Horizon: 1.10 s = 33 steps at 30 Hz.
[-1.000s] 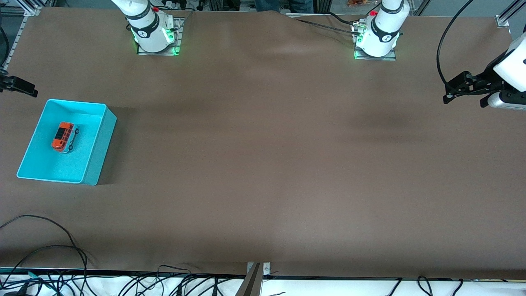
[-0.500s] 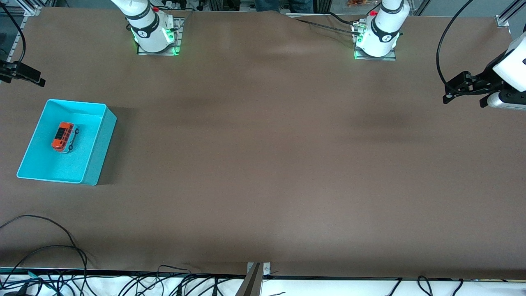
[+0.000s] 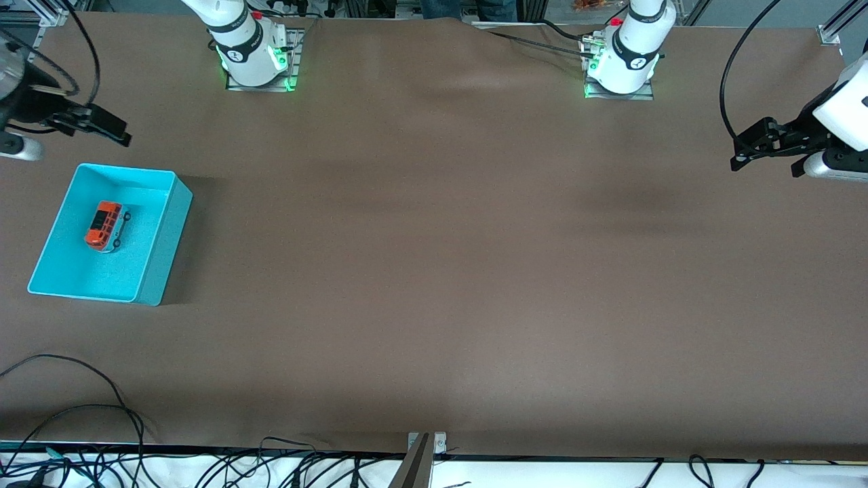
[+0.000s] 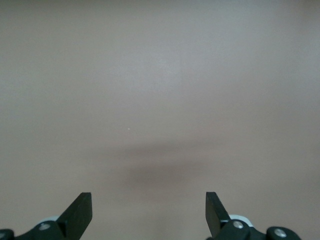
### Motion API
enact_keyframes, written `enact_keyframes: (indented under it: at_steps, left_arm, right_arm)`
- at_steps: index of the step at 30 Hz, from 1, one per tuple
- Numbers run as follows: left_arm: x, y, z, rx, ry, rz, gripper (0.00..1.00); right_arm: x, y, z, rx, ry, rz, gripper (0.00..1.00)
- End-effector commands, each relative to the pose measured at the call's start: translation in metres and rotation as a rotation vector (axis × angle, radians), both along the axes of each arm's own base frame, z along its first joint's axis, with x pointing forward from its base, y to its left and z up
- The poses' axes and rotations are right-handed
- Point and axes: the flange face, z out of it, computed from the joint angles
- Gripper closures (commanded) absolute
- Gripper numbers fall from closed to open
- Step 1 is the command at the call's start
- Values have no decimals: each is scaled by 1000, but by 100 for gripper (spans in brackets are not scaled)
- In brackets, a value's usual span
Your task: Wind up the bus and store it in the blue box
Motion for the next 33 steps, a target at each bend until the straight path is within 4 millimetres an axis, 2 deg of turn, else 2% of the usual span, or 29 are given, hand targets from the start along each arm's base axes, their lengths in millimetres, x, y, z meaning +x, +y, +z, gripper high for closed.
enact_keyframes:
  at_steps: [1, 9, 33]
  left_arm:
    - [2, -2, 7, -5, 7, 5, 0]
    - [2, -1, 7, -5, 7, 5, 0]
    - [2, -2, 7, -5, 5, 6, 0]
  right_arm:
    - [7, 18, -3, 36, 15, -13, 0]
    - [8, 18, -10, 42, 31, 7, 0]
    - [6, 16, -7, 60, 44, 165, 0]
